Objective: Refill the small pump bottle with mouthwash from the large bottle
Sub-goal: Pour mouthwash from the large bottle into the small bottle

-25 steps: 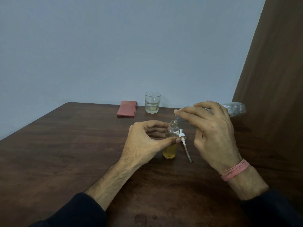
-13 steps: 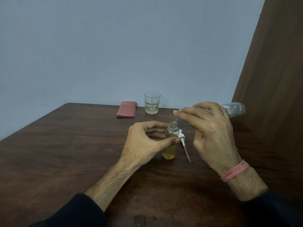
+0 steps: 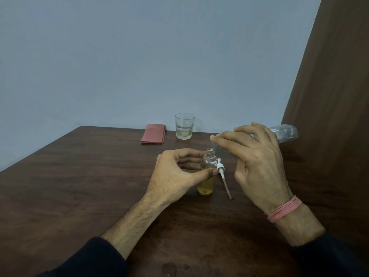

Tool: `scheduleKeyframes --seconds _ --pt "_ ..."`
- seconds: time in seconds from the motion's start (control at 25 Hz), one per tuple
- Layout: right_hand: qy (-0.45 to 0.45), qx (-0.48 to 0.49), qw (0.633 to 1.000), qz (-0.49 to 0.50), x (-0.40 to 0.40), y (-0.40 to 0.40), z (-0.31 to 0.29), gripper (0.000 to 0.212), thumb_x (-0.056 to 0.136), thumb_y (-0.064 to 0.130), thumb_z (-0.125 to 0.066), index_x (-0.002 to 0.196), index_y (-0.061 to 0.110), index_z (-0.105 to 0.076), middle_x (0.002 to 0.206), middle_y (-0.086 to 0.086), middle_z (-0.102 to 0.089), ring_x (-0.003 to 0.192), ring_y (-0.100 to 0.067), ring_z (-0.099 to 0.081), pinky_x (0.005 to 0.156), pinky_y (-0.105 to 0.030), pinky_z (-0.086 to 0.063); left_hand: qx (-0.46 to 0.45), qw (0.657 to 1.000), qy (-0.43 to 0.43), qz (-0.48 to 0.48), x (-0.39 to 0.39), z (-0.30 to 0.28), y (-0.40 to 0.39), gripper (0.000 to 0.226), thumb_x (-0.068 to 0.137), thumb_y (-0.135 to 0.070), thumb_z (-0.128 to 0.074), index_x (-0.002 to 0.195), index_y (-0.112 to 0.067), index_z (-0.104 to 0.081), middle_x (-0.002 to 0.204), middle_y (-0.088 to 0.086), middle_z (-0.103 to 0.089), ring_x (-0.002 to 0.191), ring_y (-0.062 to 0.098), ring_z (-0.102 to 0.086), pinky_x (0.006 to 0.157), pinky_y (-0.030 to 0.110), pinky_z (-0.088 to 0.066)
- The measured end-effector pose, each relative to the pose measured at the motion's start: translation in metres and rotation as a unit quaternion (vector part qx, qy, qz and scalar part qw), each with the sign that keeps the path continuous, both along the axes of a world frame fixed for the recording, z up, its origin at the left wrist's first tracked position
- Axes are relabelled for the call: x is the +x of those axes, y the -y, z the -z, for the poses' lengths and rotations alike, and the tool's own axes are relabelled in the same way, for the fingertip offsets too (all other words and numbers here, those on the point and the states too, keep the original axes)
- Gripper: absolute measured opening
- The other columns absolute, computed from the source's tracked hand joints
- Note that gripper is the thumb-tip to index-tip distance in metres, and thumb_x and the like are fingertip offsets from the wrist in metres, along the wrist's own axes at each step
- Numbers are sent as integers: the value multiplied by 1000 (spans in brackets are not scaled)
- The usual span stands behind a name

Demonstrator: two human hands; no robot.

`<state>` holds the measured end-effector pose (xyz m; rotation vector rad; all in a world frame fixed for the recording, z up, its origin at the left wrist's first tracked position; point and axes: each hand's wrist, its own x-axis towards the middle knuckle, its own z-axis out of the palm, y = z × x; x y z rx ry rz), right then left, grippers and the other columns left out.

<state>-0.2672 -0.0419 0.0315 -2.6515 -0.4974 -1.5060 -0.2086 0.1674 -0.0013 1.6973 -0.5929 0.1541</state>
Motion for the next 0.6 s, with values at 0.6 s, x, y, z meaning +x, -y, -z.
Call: scheduleKeyframes --seconds 0.6 --pt "4 -8 1000 6 -1 -1 -2 68 76 -7 -60 134 24 -77 126 8 -77 121 -30 -66 120 -58 -37 2 1000 2 1 -1 0 0 45 75 -31 -106 115 -26 -87 106 -10 -91 100 3 -87 91 23 -69"
